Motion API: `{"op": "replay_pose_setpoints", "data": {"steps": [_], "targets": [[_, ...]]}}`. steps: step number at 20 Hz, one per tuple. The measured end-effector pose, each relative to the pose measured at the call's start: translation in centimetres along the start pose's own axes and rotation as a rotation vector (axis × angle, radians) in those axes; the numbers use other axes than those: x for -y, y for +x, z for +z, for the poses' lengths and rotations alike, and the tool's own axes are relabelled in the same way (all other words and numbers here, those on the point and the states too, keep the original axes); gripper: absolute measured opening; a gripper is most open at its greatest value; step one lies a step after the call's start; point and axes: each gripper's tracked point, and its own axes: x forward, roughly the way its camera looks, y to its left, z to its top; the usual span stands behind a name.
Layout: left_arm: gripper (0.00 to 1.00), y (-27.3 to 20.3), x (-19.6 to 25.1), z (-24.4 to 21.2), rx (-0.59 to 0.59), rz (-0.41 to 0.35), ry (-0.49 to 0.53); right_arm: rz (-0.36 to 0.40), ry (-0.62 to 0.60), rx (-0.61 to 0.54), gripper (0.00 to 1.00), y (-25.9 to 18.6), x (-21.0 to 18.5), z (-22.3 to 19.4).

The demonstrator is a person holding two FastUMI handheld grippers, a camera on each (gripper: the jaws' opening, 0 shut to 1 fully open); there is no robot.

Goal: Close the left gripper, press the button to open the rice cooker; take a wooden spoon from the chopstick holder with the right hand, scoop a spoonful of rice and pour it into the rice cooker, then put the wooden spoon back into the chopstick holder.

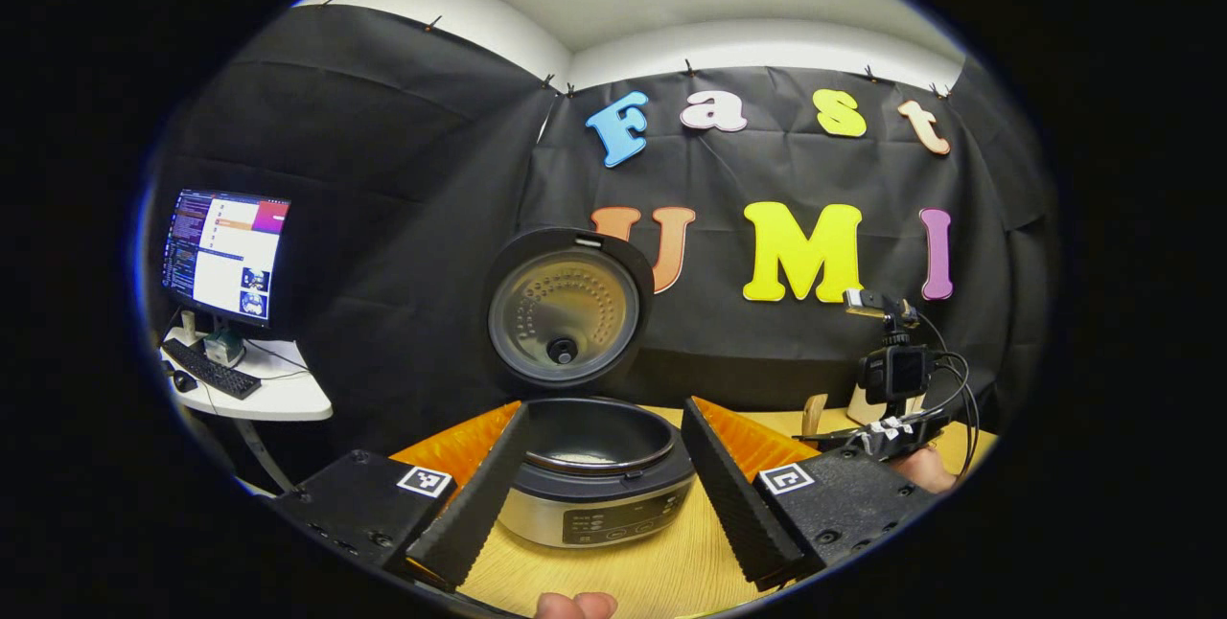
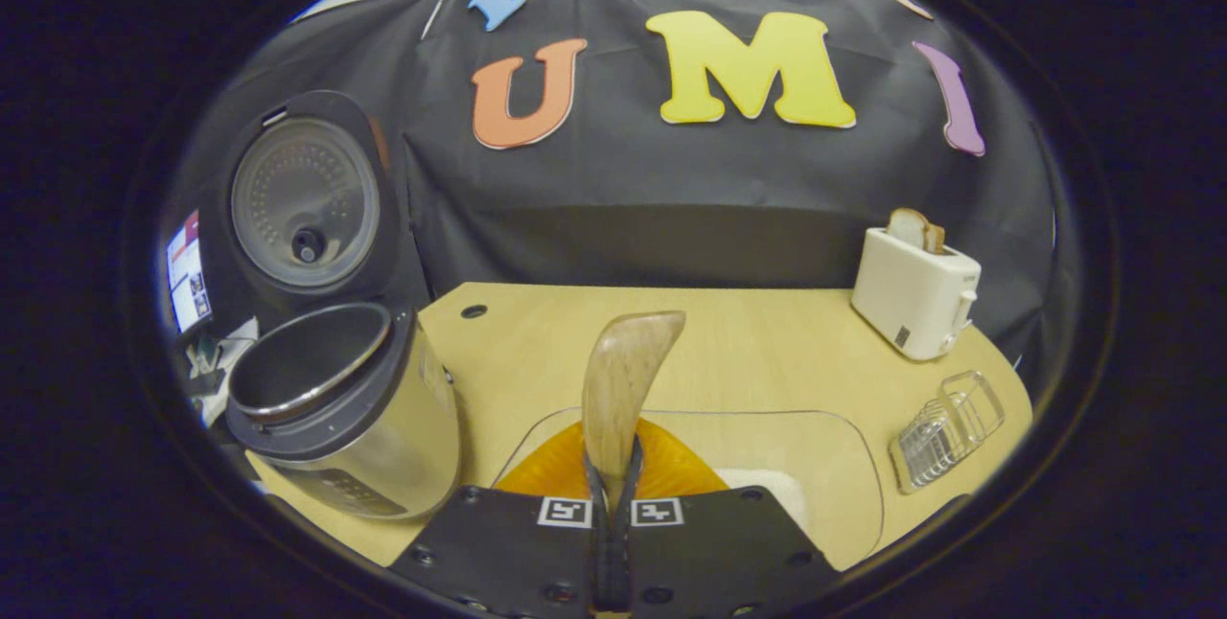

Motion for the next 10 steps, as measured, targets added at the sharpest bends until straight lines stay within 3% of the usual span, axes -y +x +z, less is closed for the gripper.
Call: {"op": "replay_pose_setpoints", "data": {"steps": [10], "targets": [[1.0,0.1,-0.7,-0.3,-0.005,0.01,-0.012,0.104,0.307,-0.008,0.0,0.2,-0.9,1.3]]}}
